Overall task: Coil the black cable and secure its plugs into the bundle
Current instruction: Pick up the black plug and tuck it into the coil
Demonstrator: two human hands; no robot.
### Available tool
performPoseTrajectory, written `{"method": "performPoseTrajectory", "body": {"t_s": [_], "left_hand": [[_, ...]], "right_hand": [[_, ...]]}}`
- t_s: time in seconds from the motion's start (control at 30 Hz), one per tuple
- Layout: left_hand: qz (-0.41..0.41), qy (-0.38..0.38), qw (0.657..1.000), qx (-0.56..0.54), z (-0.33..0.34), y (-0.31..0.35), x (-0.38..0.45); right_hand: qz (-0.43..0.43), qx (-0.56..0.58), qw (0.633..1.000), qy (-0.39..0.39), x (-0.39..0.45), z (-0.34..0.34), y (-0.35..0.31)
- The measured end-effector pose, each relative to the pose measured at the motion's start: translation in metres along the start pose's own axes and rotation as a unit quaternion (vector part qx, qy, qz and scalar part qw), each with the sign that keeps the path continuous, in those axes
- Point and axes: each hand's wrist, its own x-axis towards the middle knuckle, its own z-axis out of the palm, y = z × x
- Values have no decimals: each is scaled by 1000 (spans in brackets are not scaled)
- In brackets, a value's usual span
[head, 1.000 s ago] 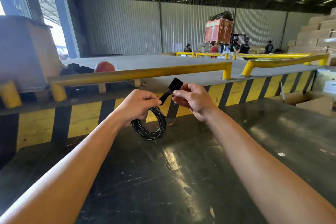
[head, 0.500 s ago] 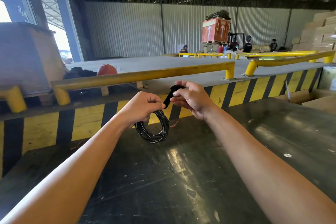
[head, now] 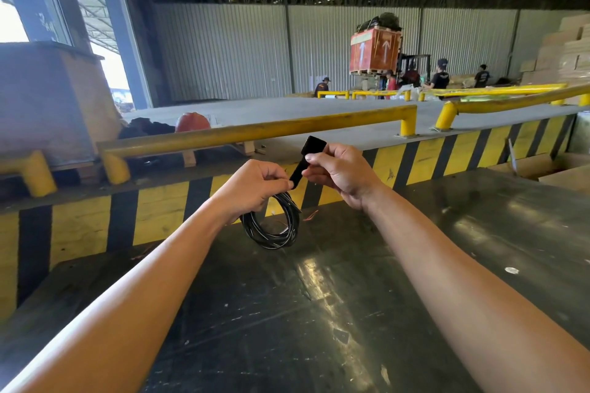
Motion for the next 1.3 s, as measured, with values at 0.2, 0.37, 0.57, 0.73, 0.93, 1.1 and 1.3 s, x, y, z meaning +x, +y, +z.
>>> {"method": "performPoseTrajectory", "body": {"t_s": [0.2, 0.37, 0.57, 0.73, 0.93, 1.1, 1.3], "left_hand": [[37, 65, 996, -39, 2, 2, 1], [47, 103, 993, -23, 7, 0, 1], [33, 174, 984, 36, 12, -7, -1], [31, 206, 975, 72, 20, -11, -5], [10, 181, 982, 58, 22, -14, -1], [-24, 165, 986, 6, 23, -17, 1], [-83, 190, 978, -29, 22, -22, 3]], "right_hand": [[-12, -128, 988, 84, 2, -5, 27], [13, -98, 995, -21, -7, 11, 33], [128, 39, 983, -122, -10, 11, 39], [140, -1, 984, -111, -10, 12, 43], [145, -31, 986, -71, -8, 16, 44], [127, -78, 988, -42, -6, 16, 44], [-62, -340, 938, -22, -10, 19, 37]]}}
